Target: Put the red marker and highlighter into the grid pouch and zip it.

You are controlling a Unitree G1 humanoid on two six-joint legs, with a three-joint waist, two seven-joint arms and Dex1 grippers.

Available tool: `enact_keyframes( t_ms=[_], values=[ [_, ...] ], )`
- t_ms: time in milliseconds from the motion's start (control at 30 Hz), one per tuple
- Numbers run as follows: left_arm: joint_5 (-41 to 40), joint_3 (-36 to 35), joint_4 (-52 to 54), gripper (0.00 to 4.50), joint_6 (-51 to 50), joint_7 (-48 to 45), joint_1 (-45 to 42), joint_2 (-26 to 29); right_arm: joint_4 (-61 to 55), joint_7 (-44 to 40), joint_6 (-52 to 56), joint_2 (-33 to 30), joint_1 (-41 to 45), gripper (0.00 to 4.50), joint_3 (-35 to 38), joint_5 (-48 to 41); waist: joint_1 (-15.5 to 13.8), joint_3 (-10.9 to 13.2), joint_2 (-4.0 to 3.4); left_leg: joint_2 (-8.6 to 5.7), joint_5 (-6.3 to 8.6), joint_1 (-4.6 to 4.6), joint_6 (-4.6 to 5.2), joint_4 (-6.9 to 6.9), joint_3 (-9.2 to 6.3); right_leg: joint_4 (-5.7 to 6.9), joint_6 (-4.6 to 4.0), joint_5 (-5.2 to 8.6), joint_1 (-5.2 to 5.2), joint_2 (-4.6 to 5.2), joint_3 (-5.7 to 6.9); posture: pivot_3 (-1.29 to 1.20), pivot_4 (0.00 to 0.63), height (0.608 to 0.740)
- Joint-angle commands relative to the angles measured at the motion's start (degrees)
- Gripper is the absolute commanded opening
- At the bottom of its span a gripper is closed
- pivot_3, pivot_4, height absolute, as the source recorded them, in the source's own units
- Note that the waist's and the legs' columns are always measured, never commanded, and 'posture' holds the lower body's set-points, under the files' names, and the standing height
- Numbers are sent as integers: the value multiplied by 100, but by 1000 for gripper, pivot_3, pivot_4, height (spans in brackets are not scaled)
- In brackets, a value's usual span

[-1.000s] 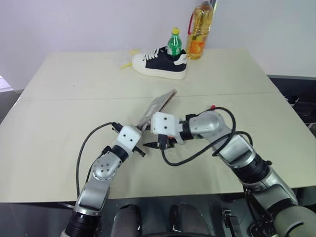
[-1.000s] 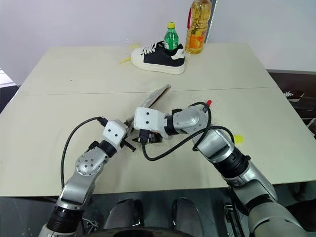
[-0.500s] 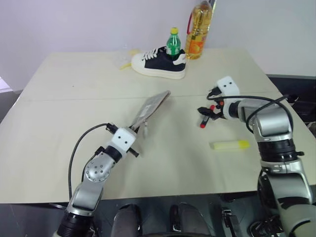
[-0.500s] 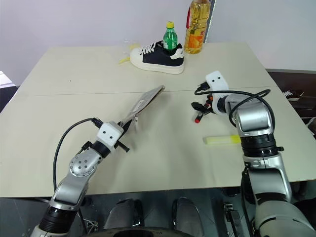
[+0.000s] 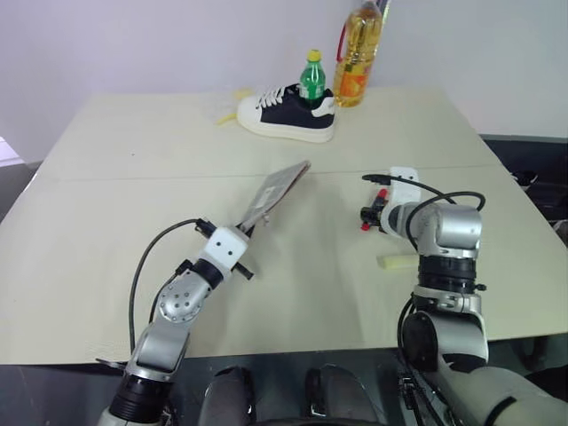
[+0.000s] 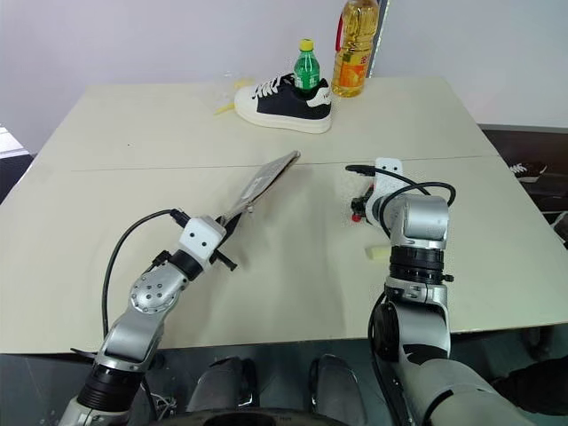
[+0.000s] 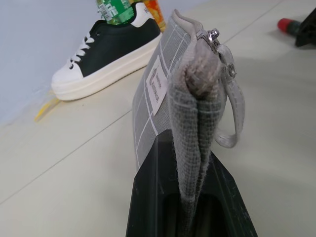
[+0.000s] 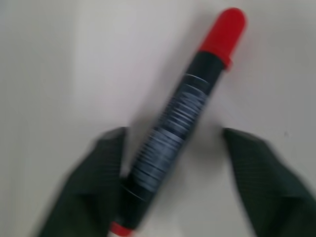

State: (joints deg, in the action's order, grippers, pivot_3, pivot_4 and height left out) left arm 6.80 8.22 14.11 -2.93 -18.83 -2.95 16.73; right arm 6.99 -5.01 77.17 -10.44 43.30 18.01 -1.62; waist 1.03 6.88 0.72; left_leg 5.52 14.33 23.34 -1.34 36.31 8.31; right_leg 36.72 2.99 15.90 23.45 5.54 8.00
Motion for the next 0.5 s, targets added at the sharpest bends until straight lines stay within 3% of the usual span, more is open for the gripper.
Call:
enact_keyframes(
  t_ms=[33,100,200,300,500],
  values=[
    [-63,-96,251,0,107,69,7,-32,-1,-14,-47,23,153,1020,-20,-179,10,0,0,0,0,0,0,0,0,1,0,0,0,0,0,0,150,705],
    [-83,-113,264,0,100,89,16,-49,-7,-129,-262,-65,164,313,-193,-227,12,0,-1,0,0,-1,0,-1,-1,2,0,0,1,0,0,0,150,705],
    [-223,-173,291,0,96,46,20,-87,-259,-861,-1463,-610,61,313,-1175,-103,13,5,-8,-1,0,1,0,0,1,2,0,0,3,0,-2,0,150,705],
    [-507,-231,365,0,66,-124,46,-94,-648,-2137,-3794,-1788,-225,313,-2814,614,-10,8,-12,-3,0,2,0,-3,-3,-1,3,2,3,1,-3,0,150,705],
    [-706,-238,491,0,52,-307,86,-28,-670,-3287,-5960,-2705,-365,313,-3435,877,-6,9,-4,-6,0,-2,0,-6,-8,-7,13,8,-5,-2,-2,0,150,705]
  ],
)
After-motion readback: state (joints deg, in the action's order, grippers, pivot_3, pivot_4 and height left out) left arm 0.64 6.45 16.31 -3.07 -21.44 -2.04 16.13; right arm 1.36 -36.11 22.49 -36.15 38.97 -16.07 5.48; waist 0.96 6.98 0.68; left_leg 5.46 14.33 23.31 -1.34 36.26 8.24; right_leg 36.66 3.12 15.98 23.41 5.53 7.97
